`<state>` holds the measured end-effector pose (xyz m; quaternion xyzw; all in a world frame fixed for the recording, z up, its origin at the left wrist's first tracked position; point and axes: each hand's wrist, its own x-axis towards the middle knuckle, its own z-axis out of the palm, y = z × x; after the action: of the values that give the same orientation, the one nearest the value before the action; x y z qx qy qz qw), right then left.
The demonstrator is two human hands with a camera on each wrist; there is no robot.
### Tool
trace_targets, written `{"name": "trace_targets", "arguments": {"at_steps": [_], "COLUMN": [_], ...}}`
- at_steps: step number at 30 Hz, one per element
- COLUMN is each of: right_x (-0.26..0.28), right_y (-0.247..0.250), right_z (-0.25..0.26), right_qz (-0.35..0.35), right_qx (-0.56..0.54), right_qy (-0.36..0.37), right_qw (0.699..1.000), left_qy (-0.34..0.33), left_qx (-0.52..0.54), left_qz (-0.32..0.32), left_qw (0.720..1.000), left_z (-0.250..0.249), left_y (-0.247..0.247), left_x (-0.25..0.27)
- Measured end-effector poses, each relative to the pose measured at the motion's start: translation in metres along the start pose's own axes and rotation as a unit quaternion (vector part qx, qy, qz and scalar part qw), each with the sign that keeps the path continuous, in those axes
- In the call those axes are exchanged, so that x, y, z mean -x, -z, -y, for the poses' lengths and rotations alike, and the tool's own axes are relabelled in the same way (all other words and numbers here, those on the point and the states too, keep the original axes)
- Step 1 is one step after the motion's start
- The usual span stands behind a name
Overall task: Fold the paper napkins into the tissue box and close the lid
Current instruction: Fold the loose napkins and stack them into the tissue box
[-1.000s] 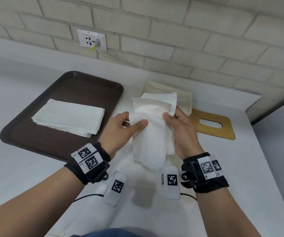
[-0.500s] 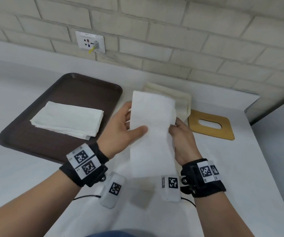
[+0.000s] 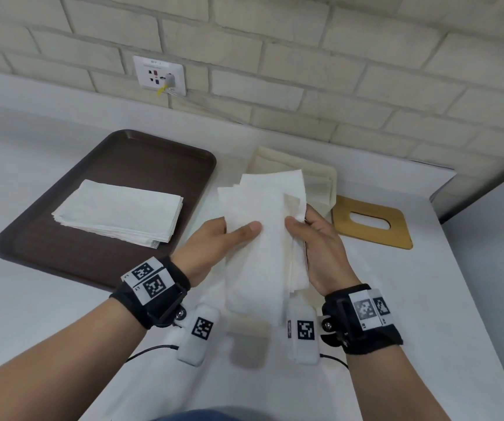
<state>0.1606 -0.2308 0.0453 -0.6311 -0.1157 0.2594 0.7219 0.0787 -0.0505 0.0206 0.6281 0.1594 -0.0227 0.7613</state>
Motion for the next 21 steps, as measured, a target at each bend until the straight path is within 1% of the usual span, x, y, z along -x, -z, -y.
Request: {"name": "trace_targets", "arguments": {"at_steps": [1, 4, 7, 8, 10, 11, 13, 15, 16, 18, 21], "right_x": [0.001, 0.005, 0.013, 0.014, 0.014, 0.012, 0.007, 0.003, 0.002, 0.004, 0.006], "right_y": [0.0, 0.0, -0.003, -0.005, -0.006, -0.007, -0.006, -0.003, -0.002, -0.003, -0.004], "right_z": [0.0, 0.0, -0.001, -0.002, -0.006, -0.009, -0.014, -0.017, -0.017, -0.016, -0.017], "right_qz": [0.005, 0.021, 0.049, 0.063, 0.071, 0.057, -0.005, -0.068, -0.087, -0.102, -0.084], "right_qx": [0.026, 0.103, 0.092, 0.092, 0.137, 0.167, 0.205, 0.204, 0.198, 0.187, 0.167], "right_qy": [-0.001, -0.002, -0.008, 0.005, 0.049, 0.066, 0.088, 0.109, 0.119, 0.132, 0.123], "right_qw": [1.0, 0.994, 0.994, 0.994, 0.987, 0.982, 0.975, 0.97, 0.969, 0.968, 0.975], "left_qy": [-0.006, -0.035, -0.055, -0.067, -0.082, -0.079, -0.071, -0.09, -0.104, -0.126, -0.142], "left_qx": [0.023, 0.03, 0.014, 0.002, -0.008, 0.001, 0.032, 0.032, 0.024, 0.009, -0.004], "left_qz": [0.008, -0.017, -0.03, -0.041, -0.063, -0.067, -0.06, -0.052, -0.05, -0.051, -0.065], "left_qw": [1.0, 0.999, 0.998, 0.997, 0.995, 0.995, 0.995, 0.994, 0.993, 0.991, 0.988], "left_z": [-0.001, 0.001, 0.002, 0.002, 0.001, 0.0, -0.003, -0.005, -0.006, -0.008, -0.01], "left_y": [-0.001, -0.004, -0.007, -0.009, -0.012, -0.013, -0.015, -0.016, -0.017, -0.02, -0.023], "left_x": [0.001, -0.001, -0.005, -0.006, -0.008, -0.009, -0.01, -0.011, -0.012, -0.012, -0.014]}}
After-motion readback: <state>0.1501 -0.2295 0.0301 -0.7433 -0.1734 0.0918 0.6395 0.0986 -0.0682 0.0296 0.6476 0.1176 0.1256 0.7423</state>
